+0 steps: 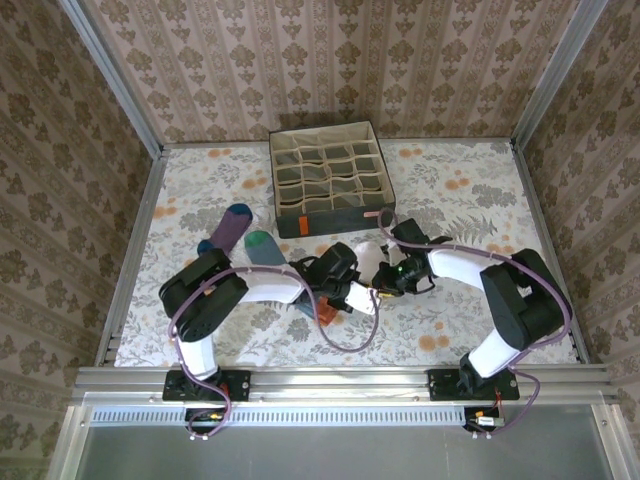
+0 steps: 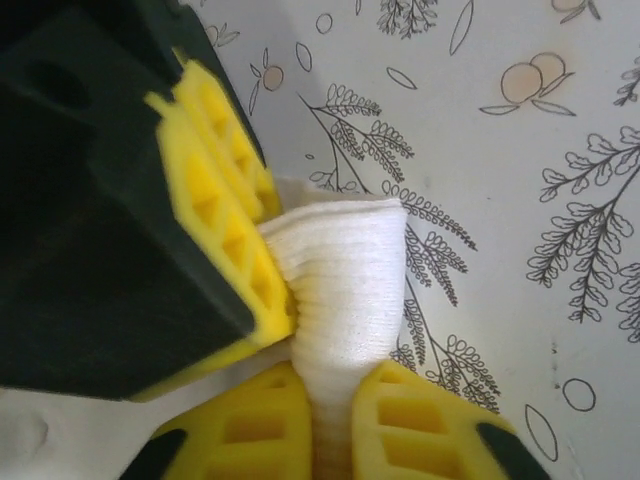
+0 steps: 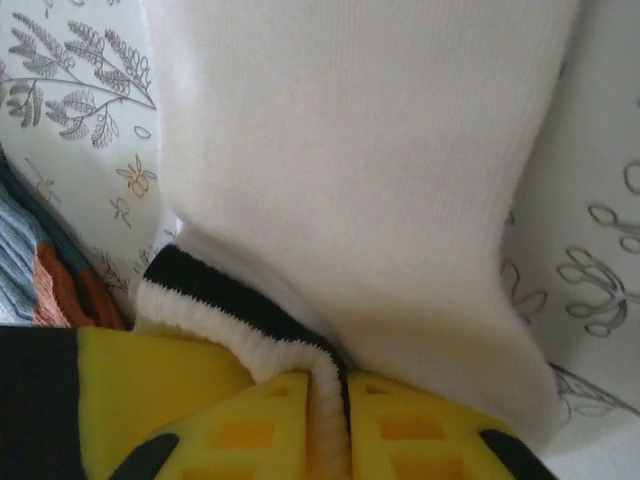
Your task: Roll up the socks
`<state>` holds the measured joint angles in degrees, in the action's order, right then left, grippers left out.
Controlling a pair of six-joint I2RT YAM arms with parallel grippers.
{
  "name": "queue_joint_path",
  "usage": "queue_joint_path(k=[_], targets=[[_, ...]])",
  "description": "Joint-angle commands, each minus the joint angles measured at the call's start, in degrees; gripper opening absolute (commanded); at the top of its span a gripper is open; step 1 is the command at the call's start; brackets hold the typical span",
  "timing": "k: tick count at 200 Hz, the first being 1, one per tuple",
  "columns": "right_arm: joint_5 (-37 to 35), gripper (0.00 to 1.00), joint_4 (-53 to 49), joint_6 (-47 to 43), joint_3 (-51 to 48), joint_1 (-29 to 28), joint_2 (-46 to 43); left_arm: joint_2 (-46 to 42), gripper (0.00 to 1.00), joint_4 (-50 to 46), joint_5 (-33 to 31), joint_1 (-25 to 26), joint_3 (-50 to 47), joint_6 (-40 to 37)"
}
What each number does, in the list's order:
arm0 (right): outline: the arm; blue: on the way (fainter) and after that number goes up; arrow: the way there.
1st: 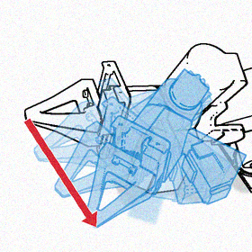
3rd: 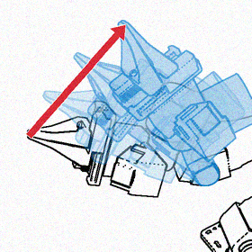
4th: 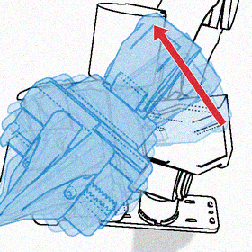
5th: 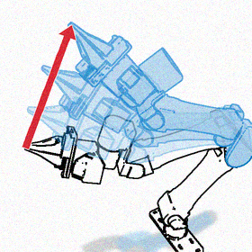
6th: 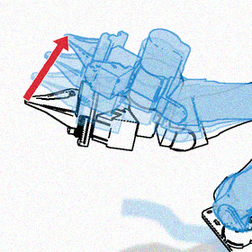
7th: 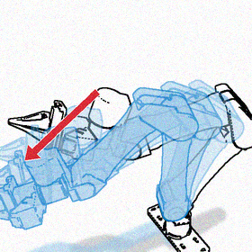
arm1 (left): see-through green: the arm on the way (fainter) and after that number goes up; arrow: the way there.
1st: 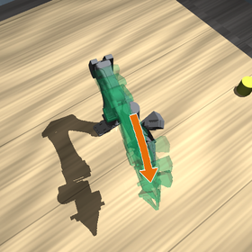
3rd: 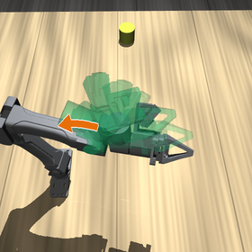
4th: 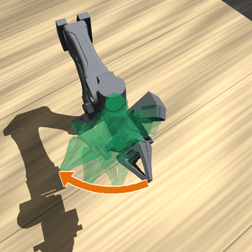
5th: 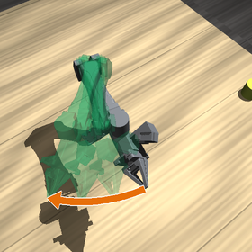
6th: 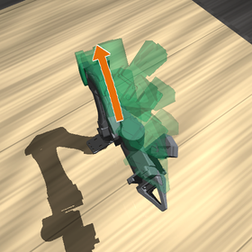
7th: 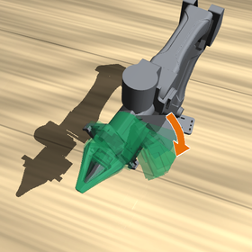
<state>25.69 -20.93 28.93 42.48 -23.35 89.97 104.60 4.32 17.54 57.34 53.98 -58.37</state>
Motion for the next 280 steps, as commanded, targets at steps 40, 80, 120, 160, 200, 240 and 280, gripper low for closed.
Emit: queue_joint_path(k=[40,80,120,160,200,240,280], targets=[[-7.45,0.37,2.29,2.48,-9.29,1.6,-18.51,9.17,0.0,-33.38,17.57,-4.88,15.25,8.46],[-4.72,0.32,11.41,1.63,-14.47,1.65,-24.61,16.57,0.0,-44.92,28.92,-8.05,25.49,14.78],[-1.2,0.45,18.75,-0.93,-16.31,1.4,-23.1,22.01,0.0,-50.13,36.15,-10.07,31.8,18.6],[1.29,0.5,24.51,-2.77,-16.29,0.68,-18.81,23.81,0.0,-51.04,39.47,-11.3,32.89,18.92],[4.51,0.51,26.72,-4.12,-16.11,-0.17,-14.73,24.4,0.0,-50.04,40.31,-12.1,32.77,19.08],[4.39,0.51,26.38,-3.46,-16.98,-1.84,-12.84,24.42,0.0,-47.73,41.16,-13.68,32.05,20.46],[2.57,0.4,25.83,-2.18,-17.59,-3.16,-12.38,23.71,0.0,-45.32,40.2,-14.91,30.42,22.25]])
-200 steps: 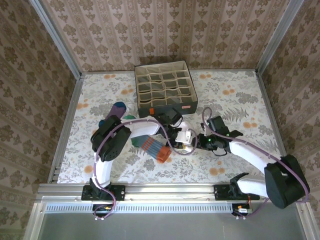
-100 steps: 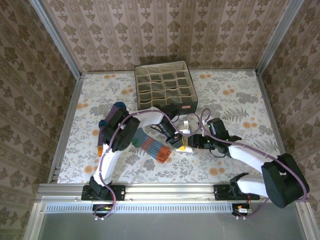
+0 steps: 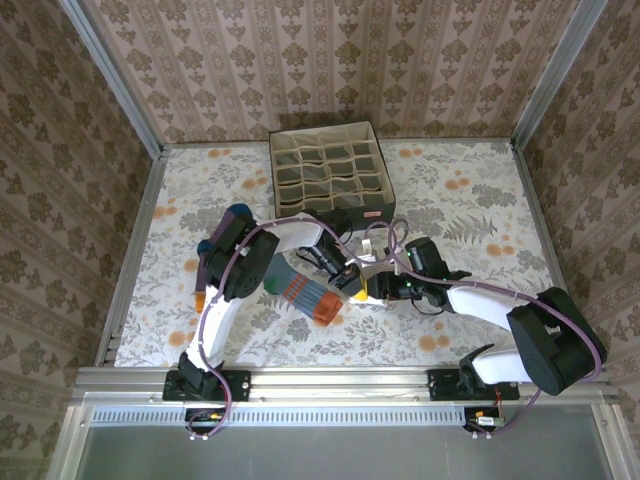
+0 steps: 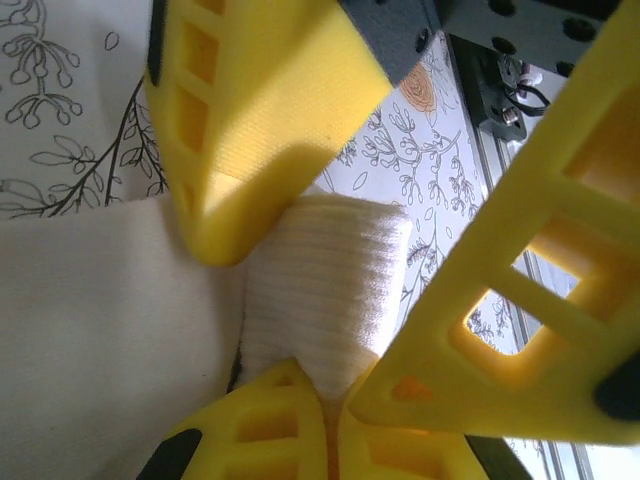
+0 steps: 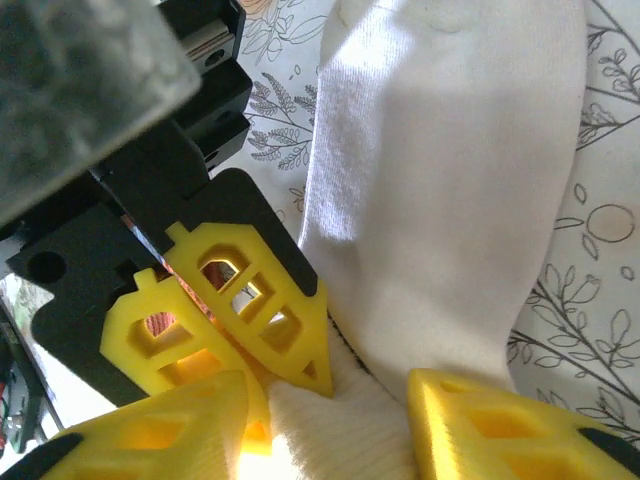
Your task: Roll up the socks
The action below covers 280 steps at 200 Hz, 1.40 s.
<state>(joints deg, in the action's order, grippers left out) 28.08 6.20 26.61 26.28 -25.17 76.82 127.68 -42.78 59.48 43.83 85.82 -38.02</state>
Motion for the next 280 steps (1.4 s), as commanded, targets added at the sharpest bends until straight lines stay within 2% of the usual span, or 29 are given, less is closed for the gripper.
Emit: queue_joint_path(k=[1,44,73,87,103,117,162,174,196,232,254,280], targets=[[0.12,0.39,-1.29,0.12,-1.4,-1.36,0.79,0.63,0.0,1.8,-1.87,-1.39,-1.48,1.94],[-1.53,0.38,-3.41,-0.66,-0.15,-3.8,2.32,-0.71,0.0,5.5,-3.4,-2.07,-4.39,4.5],[-5.98,0.08,-7.95,-0.01,1.63,-4.88,4.21,-2.33,0.01,7.71,-4.5,-2.18,-6.43,4.23],[-7.62,0.0,-10.67,0.52,2.45,-4.89,4.37,-4.54,0.09,11.35,-5.52,-2.26,-9.19,4.25],[-8.66,0.0,-13.9,1.22,3.33,-4.89,4.38,-8.93,0.2,19.11,-7.63,-2.26,-14.43,4.87],[-9.72,0.0,-18.53,1.34,5.36,-4.89,5.47,-13.32,0.25,26.59,-10.0,-2.38,-19.58,5.21],[-9.68,0.0,-26.36,0.59,12.4,-4.8,13.44,-25.26,0.29,49.19,-18.62,-1.73,-35.26,6.05],[-8.81,0.0,-27.61,0.34,14.17,-4.8,15.9,-28.61,0.3,54.85,-22.2,-0.1,-39.97,3.73],[-8.34,0.0,-30.83,-0.15,17.41,-4.8,19.54,-33.42,0.34,63.33,-34.67,5.04,-46.95,-2.49],[-9.24,0.0,-34.57,0.28,20.44,-4.5,22.48,-36.0,0.35,70.45,-46.67,10.28,-51.3,-7.19],[-9.76,0.0,-36.35,-0.11,21.56,-4.36,23.57,-36.07,0.36,72.96,-50.84,12.25,-52.28,-9.79],[-10.09,0.0,-36.67,-0.33,22.23,-4.29,23.91,-36.91,0.45,75.06,-53.91,13.73,-53.16,-11.07]])
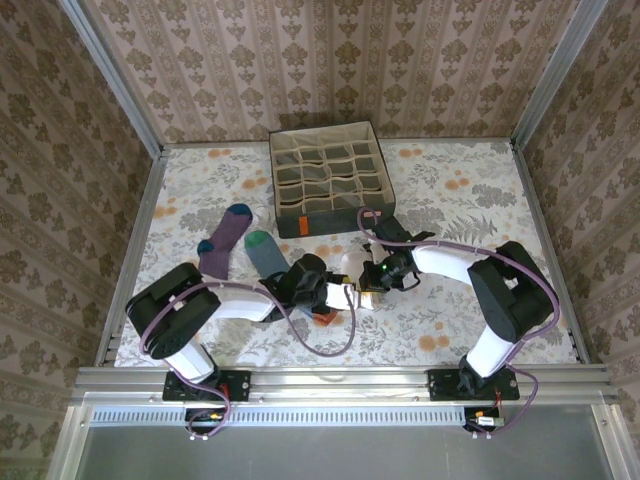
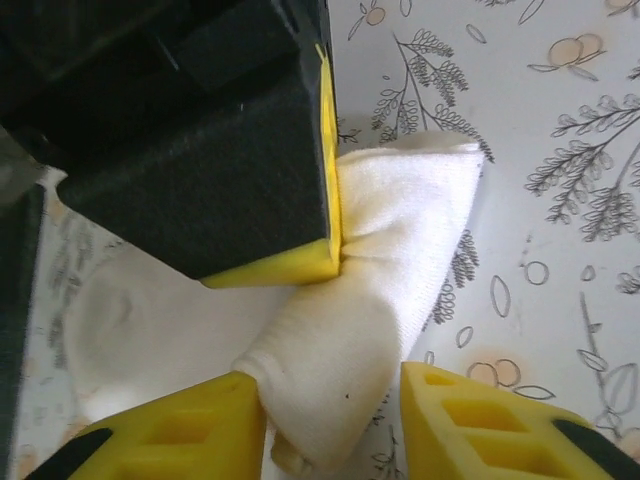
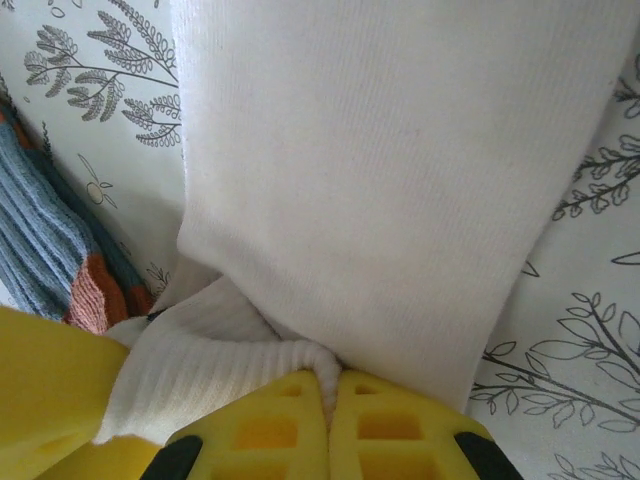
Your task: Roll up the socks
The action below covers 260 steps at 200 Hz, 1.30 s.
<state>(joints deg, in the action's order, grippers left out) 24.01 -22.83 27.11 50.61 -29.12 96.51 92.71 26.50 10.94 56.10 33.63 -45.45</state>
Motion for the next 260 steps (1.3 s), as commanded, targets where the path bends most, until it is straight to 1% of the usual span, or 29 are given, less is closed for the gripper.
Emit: queue_joint_path(k=[1,20,35,51,75,83,92,149,173,193,205,223,230,234,249,260], targets=[[-6.05,0.0,-8.36,-0.83,-2.05,-0.33,4.21,-1.97,0.45,5.85,-5.43,1.51,-1.04,-3.61],[-6.37,0.0,-9.5,-0.75,-2.03,-0.36,4.3,-3.15,0.52,7.78,-6.71,1.2,-2.18,-1.16],[-6.49,0.0,-9.6,-0.58,-2.14,-0.4,4.15,-4.67,0.55,8.44,-6.06,0.74,-3.58,0.75],[-6.45,0.0,-9.51,-0.5,-2.36,-0.41,3.94,-6.57,0.55,6.61,-3.68,0.67,-4.27,1.11],[-6.38,0.0,-9.6,-0.48,-2.37,-0.36,3.69,-7.79,0.53,0.12,0.58,1.81,-2.7,-0.75],[-6.52,0.0,-9.68,-0.48,-2.2,-0.36,3.69,-7.1,0.52,-2.36,0.8,2.61,-1.53,-2.4],[-6.53,0.0,-9.91,-0.48,-2.02,-0.35,3.86,-5.82,0.51,-4.0,-0.36,3.38,-0.32,-3.55],[-6.01,0.0,-10.65,-0.48,-1.65,-0.32,3.62,3.48,0.49,-4.53,-0.29,3.34,4.72,-6.52],[-5.51,0.0,-11.01,-0.49,-1.96,-0.08,3.16,5.74,0.45,-5.25,-0.56,2.98,5.58,-7.59],[-3.62,0.0,-9.93,-0.01,-3.0,0.68,2.56,7.06,0.41,-6.13,-1.76,2.86,5.57,-8.62],[-2.52,0.0,-9.4,0.38,-3.6,1.04,1.91,7.85,0.34,-7.42,-2.1,2.79,5.79,-9.2],[-0.48,0.0,-8.22,1.38,-4.65,1.5,0.48,8.53,0.18,-8.49,-2.13,2.42,5.8,-9.08],[0.33,0.0,-8.2,1.88,-5.26,1.81,-0.22,8.63,0.14,-8.33,-1.97,2.21,5.51,-8.84],[0.76,0.0,-6.53,2.16,-5.61,1.99,-0.62,8.63,0.12,-8.33,-1.89,2.24,5.34,-8.73],[1.82,0.0,-5.04,3.14,-6.72,2.62,-1.72,8.63,0.12,-7.9,-1.37,2.24,4.84,-8.23],[2.02,0.0,-4.84,3.22,-6.93,2.84,-1.85,8.37,0.14,-6.9,-0.55,2.15,4.29,-7.58]])
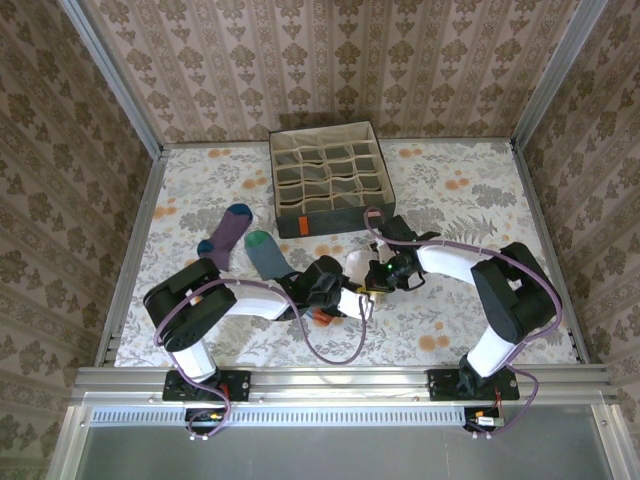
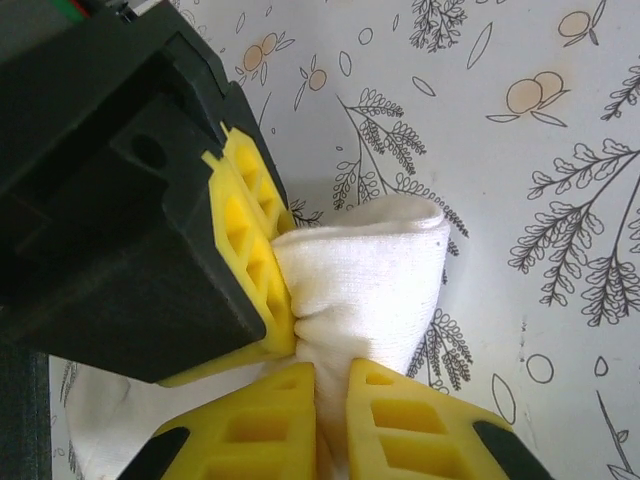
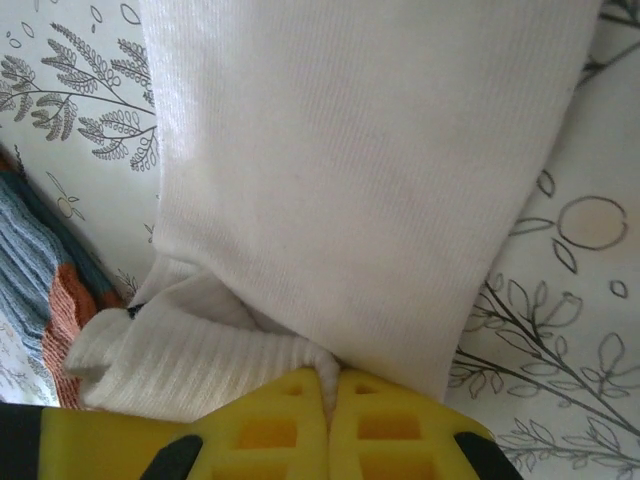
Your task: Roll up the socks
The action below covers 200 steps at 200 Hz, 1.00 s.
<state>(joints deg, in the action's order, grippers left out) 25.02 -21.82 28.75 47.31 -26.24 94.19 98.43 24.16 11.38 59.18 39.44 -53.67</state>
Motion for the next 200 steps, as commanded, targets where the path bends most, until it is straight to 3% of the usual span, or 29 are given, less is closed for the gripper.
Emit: queue_joint_path(k=[1,43,69,81,123,137,148,200], targets=[[1.01,0.0,-5.9,1.57,-3.63,-0.04,0.47,2.6,0.14,-4.47,-0.95,-0.96,-1.59,0.66],[2.25,0.03,-4.77,1.31,-3.1,-0.08,0.82,1.33,0.38,-4.92,-0.38,-0.98,-2.87,1.2],[2.91,0.06,-5.41,0.33,-2.29,-0.03,0.64,2.33,0.43,-6.44,-2.24,-0.93,-2.39,0.75],[3.41,0.1,-5.98,-0.38,-1.81,-0.03,0.64,3.43,0.37,-8.9,-2.95,-0.85,-0.87,0.28],[2.73,0.28,-11.69,-2.0,1.76,2.39,-4.47,3.26,0.0,-11.24,-3.46,-0.89,-0.12,-0.06],[2.17,0.38,-13.55,-2.85,4.28,3.67,-5.8,3.17,0.0,-11.01,-3.54,-0.85,-0.57,-0.29],[1.6,0.4,-14.73,-3.86,6.42,4.0,-5.54,3.17,0.0,-10.64,-3.42,-0.85,-0.77,-0.24],[0.57,0.3,-9.73,-4.22,10.79,2.15,3.57,2.19,0.0,-9.8,-2.18,-0.9,-1.45,2.57]])
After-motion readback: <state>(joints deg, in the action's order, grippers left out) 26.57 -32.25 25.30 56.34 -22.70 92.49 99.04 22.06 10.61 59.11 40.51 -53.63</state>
